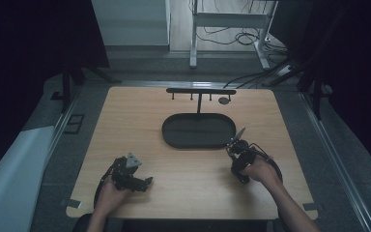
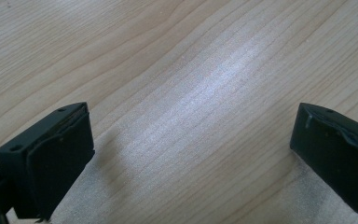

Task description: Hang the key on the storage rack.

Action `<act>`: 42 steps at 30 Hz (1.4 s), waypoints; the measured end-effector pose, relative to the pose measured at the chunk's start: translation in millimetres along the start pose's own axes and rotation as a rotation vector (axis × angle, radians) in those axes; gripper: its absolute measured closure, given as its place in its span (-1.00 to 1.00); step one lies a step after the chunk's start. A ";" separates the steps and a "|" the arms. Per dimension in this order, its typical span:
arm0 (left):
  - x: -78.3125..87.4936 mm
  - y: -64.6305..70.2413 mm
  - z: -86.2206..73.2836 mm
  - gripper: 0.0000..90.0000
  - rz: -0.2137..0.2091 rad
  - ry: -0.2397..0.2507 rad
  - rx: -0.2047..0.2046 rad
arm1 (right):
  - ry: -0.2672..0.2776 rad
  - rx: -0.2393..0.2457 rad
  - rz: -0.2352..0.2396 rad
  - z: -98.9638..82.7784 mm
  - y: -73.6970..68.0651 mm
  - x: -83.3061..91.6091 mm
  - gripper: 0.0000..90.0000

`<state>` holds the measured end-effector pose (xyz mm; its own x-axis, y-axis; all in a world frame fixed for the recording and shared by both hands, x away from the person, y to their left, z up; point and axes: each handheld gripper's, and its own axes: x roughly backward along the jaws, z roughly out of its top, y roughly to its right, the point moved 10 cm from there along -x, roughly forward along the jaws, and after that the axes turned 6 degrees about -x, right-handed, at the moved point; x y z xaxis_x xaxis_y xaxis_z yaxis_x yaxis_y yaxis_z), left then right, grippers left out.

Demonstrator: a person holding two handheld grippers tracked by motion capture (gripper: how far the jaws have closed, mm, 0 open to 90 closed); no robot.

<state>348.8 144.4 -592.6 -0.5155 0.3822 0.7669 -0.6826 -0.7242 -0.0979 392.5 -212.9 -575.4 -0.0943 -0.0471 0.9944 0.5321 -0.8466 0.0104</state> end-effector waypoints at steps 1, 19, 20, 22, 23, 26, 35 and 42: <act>-0.1 0.0 0.0 -1.00 0.000 0.000 0.000 | 0.003 0.005 -0.005 0.2 0.6 -0.1 -0.05; -0.1 -0.6 0.0 -1.00 0.005 -0.003 -0.001 | 0.028 0.067 0.025 -3.8 4.8 10.3 0.08; 0.0 -0.5 0.0 -1.00 0.005 -0.002 -0.001 | 0.032 0.076 0.027 -4.1 4.5 12.3 0.08; 0.1 -0.6 -0.1 -1.00 0.006 -0.002 -0.001 | 0.037 0.086 0.031 -5.0 4.6 16.6 0.08; 0.2 -0.9 -0.3 -1.00 0.007 -0.004 -0.002 | 0.039 0.088 0.034 -5.7 4.7 18.6 0.08; 0.2 -1.4 -0.4 -1.00 0.009 -0.005 -0.001 | 0.042 0.092 0.035 -7.7 5.7 24.1 0.08; -1.0 0.4 -0.1 -1.00 0.009 -0.009 -0.010 | 0.054 0.081 0.090 -7.0 7.5 45.4 0.08; -1.1 0.5 0.0 -1.00 0.012 -0.008 -0.012 | 0.052 0.096 0.088 -2.4 12.2 73.1 0.08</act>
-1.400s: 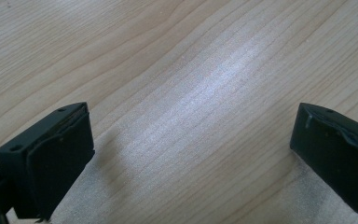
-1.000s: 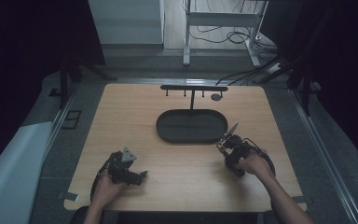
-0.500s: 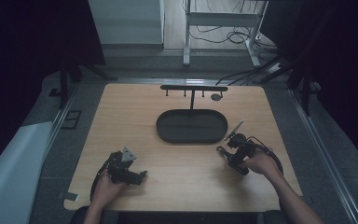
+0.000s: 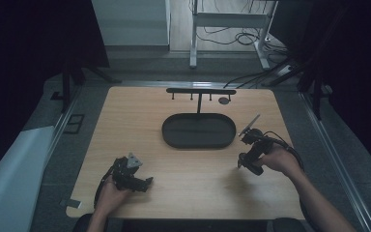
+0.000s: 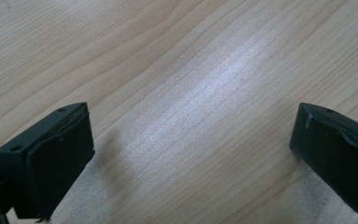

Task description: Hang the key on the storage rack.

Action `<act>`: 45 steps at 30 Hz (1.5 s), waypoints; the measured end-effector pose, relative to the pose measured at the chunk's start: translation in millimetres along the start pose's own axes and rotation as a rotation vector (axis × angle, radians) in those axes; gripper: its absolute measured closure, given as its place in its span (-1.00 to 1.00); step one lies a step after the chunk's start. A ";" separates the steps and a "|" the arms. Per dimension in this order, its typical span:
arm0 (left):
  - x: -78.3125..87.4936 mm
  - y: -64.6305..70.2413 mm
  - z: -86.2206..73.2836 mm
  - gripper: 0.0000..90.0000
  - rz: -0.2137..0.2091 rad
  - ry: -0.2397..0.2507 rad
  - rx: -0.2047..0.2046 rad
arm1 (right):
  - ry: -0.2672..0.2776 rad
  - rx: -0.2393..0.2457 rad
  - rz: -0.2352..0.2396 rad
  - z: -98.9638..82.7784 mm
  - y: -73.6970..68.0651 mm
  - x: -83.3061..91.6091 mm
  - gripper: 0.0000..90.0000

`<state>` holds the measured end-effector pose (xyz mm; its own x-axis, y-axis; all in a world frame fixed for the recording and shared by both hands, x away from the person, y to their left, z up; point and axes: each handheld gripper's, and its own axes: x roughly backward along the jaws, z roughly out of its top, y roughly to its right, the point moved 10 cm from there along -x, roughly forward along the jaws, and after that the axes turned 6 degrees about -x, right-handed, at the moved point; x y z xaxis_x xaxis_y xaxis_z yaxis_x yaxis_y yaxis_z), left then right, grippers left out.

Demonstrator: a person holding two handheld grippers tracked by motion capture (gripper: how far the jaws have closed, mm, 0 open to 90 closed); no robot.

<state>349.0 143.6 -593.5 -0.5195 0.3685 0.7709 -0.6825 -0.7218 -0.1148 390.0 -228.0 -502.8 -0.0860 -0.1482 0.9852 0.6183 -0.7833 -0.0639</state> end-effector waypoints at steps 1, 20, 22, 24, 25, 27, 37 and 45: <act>-0.3 0.2 0.4 -1.00 0.001 0.004 0.004 | 0.002 0.002 -0.003 1.1 0.6 3.6 0.09; 0.2 -0.7 0.2 -1.00 0.003 0.003 0.002 | 0.050 -0.012 0.029 38.6 4.5 66.0 0.09; 0.3 -1.1 0.2 -1.00 0.004 0.004 0.003 | 0.055 -0.022 0.034 42.0 3.9 69.6 0.09; 0.5 -1.4 0.2 -1.00 0.005 0.004 0.004 | 0.061 -0.028 0.046 45.8 3.1 73.4 0.09; 0.5 -1.4 0.2 -1.00 0.005 0.004 0.004 | 0.063 -0.031 0.053 47.7 2.9 75.3 0.09; 0.6 -1.2 0.2 -1.00 0.004 0.004 0.004 | 0.068 -0.037 0.053 51.5 3.0 78.9 0.09; 0.7 -1.3 0.4 -1.00 0.006 0.007 0.004 | 0.087 -0.067 0.031 74.2 10.5 106.1 0.09; 1.2 -0.6 0.1 -1.00 0.003 0.004 0.002 | 0.096 -0.091 0.033 95.2 15.5 120.8 0.09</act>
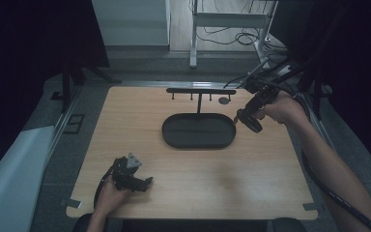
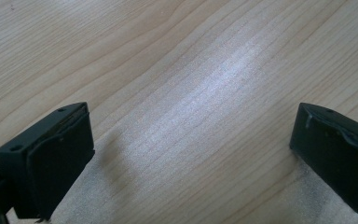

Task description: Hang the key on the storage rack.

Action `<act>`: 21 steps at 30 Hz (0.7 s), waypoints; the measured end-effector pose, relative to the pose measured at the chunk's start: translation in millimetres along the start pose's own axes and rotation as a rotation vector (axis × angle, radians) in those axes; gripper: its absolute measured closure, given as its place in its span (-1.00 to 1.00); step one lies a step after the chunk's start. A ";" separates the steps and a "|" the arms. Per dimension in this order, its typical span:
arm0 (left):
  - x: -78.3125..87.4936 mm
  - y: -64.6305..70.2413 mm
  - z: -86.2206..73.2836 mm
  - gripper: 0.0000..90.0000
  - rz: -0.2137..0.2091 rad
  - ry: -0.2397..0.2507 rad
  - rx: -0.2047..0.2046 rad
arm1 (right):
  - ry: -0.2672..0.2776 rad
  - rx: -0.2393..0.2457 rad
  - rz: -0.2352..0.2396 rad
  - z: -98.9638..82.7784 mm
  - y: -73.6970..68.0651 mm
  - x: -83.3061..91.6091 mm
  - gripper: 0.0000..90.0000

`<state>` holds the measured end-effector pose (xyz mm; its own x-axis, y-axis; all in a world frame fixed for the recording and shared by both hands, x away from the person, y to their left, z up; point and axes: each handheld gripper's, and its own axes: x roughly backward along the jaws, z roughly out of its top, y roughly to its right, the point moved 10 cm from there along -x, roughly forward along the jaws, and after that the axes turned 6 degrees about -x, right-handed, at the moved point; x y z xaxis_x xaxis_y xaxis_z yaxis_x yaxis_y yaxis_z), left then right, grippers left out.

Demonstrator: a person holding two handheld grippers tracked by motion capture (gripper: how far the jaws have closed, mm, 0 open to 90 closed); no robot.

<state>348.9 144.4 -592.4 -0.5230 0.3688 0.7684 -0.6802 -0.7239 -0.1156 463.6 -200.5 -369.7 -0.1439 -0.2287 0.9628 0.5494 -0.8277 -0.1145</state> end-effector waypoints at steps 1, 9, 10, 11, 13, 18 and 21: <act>0.0 0.0 0.0 -1.00 0.000 0.000 0.000 | 0.002 -0.002 0.003 2.6 0.3 1.0 0.09; -0.8 0.5 0.1 -1.00 -0.001 -0.001 -0.007 | 0.001 -0.029 -0.006 20.9 8.0 6.8 0.09; -0.6 0.3 -0.2 -1.00 -0.002 -0.004 -0.010 | 0.002 -0.036 -0.001 23.4 8.1 7.2 0.09; -0.6 0.3 -0.2 -1.00 -0.001 -0.004 -0.009 | 0.005 -0.040 0.006 26.0 8.2 7.5 0.09; -0.6 0.2 -0.3 -1.00 -0.001 -0.005 -0.008 | 0.006 -0.041 -0.001 30.7 9.4 7.8 0.09; -0.6 0.1 -0.3 -1.00 -0.002 -0.003 -0.005 | 0.011 -0.055 -0.009 42.4 10.1 8.6 0.09; -0.9 0.5 -0.2 -1.00 -0.003 -0.002 -0.006 | 0.012 -0.064 -0.021 48.1 11.8 9.3 0.09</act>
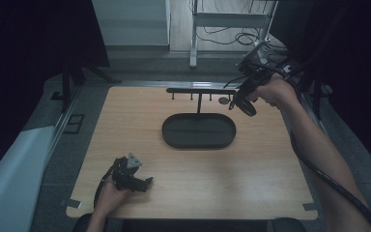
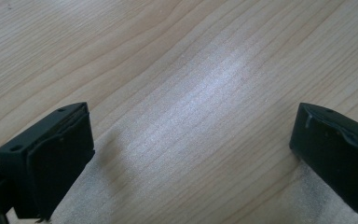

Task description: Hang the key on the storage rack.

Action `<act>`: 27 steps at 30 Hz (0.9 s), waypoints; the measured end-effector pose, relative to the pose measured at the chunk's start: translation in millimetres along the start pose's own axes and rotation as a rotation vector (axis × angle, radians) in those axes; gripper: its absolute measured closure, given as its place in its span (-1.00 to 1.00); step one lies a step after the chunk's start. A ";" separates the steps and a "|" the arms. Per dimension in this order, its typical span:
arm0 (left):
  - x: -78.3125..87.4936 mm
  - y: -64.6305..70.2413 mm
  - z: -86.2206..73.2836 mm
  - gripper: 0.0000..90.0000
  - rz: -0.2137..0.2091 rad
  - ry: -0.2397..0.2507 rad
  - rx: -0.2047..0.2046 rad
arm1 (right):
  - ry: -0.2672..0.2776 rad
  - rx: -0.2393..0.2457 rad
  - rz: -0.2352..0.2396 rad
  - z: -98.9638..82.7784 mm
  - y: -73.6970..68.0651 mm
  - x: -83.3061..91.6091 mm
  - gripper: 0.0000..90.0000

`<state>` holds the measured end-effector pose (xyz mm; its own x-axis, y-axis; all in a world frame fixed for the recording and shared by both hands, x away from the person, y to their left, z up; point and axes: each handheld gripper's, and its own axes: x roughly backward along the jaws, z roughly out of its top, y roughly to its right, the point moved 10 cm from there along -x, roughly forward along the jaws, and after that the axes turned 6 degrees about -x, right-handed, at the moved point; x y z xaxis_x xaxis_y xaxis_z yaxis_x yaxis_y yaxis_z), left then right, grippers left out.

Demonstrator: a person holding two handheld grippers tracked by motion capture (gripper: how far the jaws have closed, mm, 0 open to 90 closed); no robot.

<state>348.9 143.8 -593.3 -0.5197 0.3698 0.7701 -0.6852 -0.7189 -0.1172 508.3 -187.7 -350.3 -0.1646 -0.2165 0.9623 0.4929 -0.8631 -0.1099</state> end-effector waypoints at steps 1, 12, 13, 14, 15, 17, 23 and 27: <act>0.0 0.1 0.0 -1.00 0.000 0.000 -0.001 | 0.003 0.001 -0.004 2.0 1.3 -0.1 0.09; 0.0 -0.5 -0.1 -1.00 0.000 0.001 -0.001 | 0.004 -0.018 -0.014 18.1 1.2 -0.2 0.09; 0.2 -0.5 -0.2 -1.00 -0.001 0.001 -0.001 | 0.003 -0.023 -0.025 21.2 2.6 -1.3 0.09; 0.2 -0.5 -0.2 -1.00 -0.001 0.001 -0.001 | 0.003 -0.023 -0.025 21.2 2.6 -1.3 0.09; 0.1 -0.4 -0.2 -1.00 -0.002 0.002 0.000 | 0.008 -0.027 -0.023 24.6 2.7 -2.2 0.09; -0.1 -0.5 -0.3 -1.00 -0.002 0.002 0.000 | 0.011 -0.034 -0.025 27.8 3.2 -2.2 0.09; 0.0 -0.4 -0.1 -1.00 -0.005 0.004 0.000 | 0.016 -0.045 -0.051 35.2 7.2 -1.6 0.09; -0.1 -0.2 0.0 -1.00 -0.005 0.003 -0.002 | 0.009 -0.057 -0.065 34.5 14.5 -4.7 0.09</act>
<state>349.1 144.0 -593.4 -0.5177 0.3758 0.7686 -0.6889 -0.7158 -0.1141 545.7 -183.4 -347.8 -0.2024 -0.1626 0.9657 0.4316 -0.9000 -0.0611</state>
